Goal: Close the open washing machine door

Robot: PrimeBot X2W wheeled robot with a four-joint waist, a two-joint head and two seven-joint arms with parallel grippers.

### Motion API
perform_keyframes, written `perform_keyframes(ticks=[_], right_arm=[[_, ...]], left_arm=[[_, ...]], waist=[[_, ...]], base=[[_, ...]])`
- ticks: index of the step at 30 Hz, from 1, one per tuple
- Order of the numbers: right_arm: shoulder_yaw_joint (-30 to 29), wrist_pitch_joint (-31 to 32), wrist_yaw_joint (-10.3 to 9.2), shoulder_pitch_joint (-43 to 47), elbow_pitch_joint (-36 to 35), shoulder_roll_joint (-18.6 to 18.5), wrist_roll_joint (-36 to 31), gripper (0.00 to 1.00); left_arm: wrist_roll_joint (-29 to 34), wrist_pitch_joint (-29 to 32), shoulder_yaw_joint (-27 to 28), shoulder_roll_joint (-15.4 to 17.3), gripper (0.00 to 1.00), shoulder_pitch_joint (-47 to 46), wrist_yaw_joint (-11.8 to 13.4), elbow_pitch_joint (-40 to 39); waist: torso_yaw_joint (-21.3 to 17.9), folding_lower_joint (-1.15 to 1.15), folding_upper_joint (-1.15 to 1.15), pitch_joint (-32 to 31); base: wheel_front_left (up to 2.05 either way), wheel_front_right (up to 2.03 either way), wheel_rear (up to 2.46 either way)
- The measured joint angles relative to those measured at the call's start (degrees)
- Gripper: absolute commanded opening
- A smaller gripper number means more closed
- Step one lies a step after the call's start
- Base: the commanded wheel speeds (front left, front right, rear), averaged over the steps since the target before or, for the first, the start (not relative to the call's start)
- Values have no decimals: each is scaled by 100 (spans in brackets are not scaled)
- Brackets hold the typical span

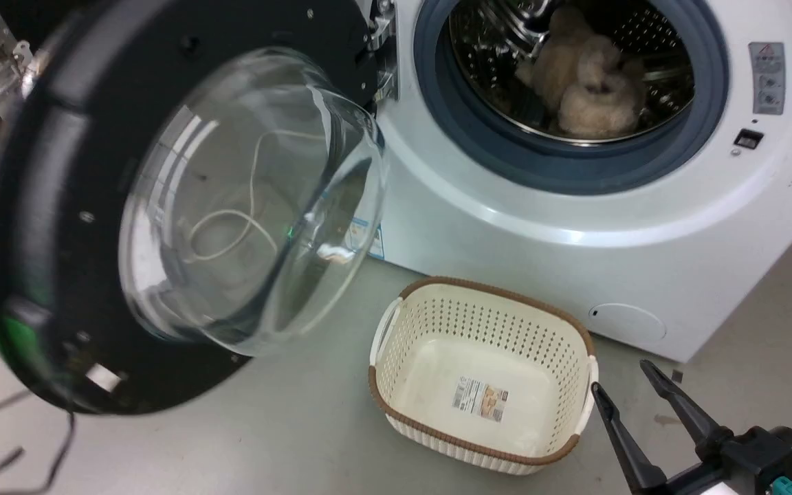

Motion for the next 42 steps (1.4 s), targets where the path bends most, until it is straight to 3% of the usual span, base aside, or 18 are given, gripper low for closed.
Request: perform_keyframes(ticks=[4, 8, 9, 16, 23, 29, 42], right_arm=[[-120, 0, 0, 3, 43, 121, -11, 100], [-197, 0, 0, 30, 111, 230, -46, 100], [-204, 0, 0, 90, 157, 293, -75, 100], [-218, 0, 0, 89, 162, 342, -140, 100], [-142, 0, 0, -4, 114, 259, -149, 100], [-98, -1, 0, -226, 74, 163, -46, 100], [-160, -1, 0, -630, 160, 212, 147, 100]], left_arm=[[-229, 398, -159, -325, 0, 429, -43, -539], [-399, 695, -453, -824, 0, 815, 10, -1166], [-427, 894, -743, -1099, 0, 1165, 21, -1586], [-806, 825, -1612, -1445, 0, 2079, 73, -2364], [-1371, -194, -3067, -1490, 0, 2523, 42, -2562], [-1656, -1160, -3871, -1511, 0, 2174, -256, -2011], [-2146, -2981, -4662, -1515, 0, 118, -734, -248]], waist=[[-27, 0, 0, -156], [-61, 0, 0, -348], [-129, -1, 0, -476], [-502, 0, 0, -555], [-1068, 1, 0, -318], [-1763, 1, 0, -4], [-3540, 2, 1, 679]], base=[[0, 0, 0], [0, 0, 0], [0, 0, 0], [0, 0, 0], [0, 0, 0], [0, 0, 0], [0, 0, 0]])
